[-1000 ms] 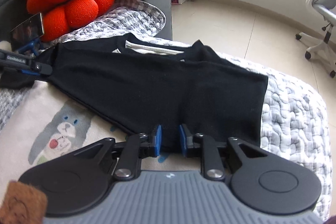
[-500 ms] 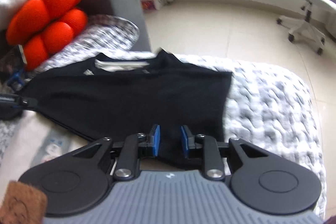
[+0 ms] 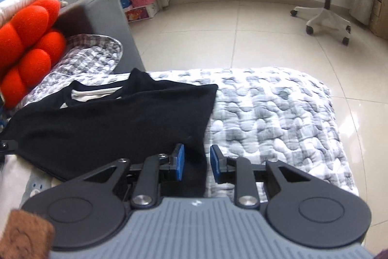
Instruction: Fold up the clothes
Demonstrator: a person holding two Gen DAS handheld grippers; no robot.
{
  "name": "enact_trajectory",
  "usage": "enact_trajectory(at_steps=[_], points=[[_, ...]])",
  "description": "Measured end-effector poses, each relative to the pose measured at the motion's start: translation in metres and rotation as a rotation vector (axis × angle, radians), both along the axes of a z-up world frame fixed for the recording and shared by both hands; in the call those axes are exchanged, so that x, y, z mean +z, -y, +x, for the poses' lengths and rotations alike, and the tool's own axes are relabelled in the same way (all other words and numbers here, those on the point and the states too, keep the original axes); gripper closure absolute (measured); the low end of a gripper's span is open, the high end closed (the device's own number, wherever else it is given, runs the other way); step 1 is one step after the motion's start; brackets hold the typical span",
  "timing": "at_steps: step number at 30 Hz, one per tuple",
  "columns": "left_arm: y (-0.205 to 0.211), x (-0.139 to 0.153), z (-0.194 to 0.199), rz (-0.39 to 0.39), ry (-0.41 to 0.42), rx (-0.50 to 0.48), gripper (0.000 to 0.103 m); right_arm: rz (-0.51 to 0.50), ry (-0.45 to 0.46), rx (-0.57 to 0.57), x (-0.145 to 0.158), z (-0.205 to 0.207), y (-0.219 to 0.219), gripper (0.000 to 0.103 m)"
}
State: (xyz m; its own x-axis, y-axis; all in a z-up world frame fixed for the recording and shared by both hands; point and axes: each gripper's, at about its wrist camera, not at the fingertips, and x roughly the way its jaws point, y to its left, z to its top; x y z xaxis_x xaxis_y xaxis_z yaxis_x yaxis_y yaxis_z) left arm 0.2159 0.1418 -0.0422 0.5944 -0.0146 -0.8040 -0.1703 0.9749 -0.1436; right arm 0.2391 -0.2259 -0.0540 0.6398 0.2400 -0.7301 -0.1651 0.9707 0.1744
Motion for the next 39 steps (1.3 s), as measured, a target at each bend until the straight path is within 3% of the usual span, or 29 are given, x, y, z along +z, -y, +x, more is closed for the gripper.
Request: enact_trajectory(at_steps=[3, 10, 17, 20, 21, 22, 28, 34, 39], points=[[0.001, 0.000, 0.000, 0.003, 0.000, 0.000, 0.063, -0.049, -0.001, 0.014, -0.005, 0.001, -0.006, 0.077], [0.000, 0.000, 0.001, -0.003, -0.001, 0.001, 0.062, -0.019, 0.033, -0.036, -0.002, 0.015, 0.001, 0.077], [-0.001, 0.000, 0.002, -0.010, -0.003, 0.003, 0.061, 0.159, 0.024, -0.147, -0.009, 0.040, 0.023, 0.072], [-0.001, -0.001, 0.004, -0.010, -0.002, 0.003, 0.061, 0.177, 0.050, -0.142, -0.009, 0.046, 0.023, 0.074], [-0.001, -0.001, 0.004, -0.010, -0.002, 0.003, 0.061, 0.144, 0.069, -0.123, -0.009, 0.047, 0.019, 0.079], [-0.001, -0.001, 0.005, -0.011, -0.002, 0.003, 0.061, 0.103, 0.091, -0.104, -0.008, 0.047, 0.014, 0.094], [-0.001, -0.002, 0.008, -0.011, 0.000, 0.002, 0.061, -0.040, 0.232, -0.070, 0.010, 0.045, -0.001, 0.097], [0.000, -0.003, 0.010, -0.002, -0.003, -0.005, 0.059, -0.206, 0.219, -0.076, -0.022, 0.052, -0.021, 0.097], [-0.003, -0.002, 0.011, -0.020, -0.004, 0.003, 0.059, -0.198, 0.200, -0.104, -0.014, 0.052, -0.018, 0.092]])
